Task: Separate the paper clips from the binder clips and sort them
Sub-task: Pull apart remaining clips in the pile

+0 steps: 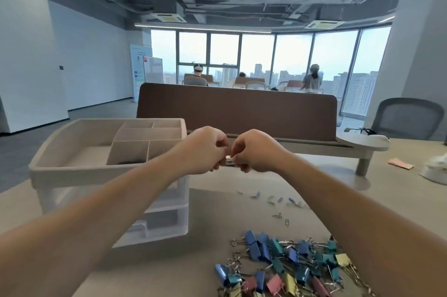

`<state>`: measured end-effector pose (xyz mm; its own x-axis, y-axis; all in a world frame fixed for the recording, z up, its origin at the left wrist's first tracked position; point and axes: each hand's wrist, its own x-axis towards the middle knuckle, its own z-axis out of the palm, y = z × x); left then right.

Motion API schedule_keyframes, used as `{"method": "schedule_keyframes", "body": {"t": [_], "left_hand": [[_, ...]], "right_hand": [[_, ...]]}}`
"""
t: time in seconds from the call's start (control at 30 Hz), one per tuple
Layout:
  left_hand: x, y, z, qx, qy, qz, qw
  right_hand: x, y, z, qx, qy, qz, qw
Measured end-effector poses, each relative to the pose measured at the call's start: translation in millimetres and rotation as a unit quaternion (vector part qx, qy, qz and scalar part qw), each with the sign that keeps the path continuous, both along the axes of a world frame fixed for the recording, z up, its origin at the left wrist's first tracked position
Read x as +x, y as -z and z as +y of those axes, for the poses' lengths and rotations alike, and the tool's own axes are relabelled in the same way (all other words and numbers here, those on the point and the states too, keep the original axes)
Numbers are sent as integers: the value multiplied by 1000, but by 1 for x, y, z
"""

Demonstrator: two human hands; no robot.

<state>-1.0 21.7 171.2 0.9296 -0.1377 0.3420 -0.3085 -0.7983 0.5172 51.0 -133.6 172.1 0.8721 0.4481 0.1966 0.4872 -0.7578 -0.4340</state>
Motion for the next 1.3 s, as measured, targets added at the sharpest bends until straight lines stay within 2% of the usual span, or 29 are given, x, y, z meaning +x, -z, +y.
{"method": "schedule_keyframes", "body": {"t": [0.33, 0.53, 0.73, 0.93, 1.3], "left_hand": [[50, 76, -84, 66, 53, 110, 990], [81, 110, -103, 117, 62, 148, 980], [110, 144, -117, 169, 69, 157, 970], [128, 164, -130, 159, 57, 151, 974], [138, 173, -131, 121, 45, 143, 981]], "right_hand": [[22, 74, -95, -72, 72, 75, 992], [39, 106, -125, -118, 80, 114, 983], [57, 130, -130, -168, 59, 108, 978], [63, 146, -134, -157, 27, 93, 983], [76, 154, -134, -146, 52, 92, 984]]}}
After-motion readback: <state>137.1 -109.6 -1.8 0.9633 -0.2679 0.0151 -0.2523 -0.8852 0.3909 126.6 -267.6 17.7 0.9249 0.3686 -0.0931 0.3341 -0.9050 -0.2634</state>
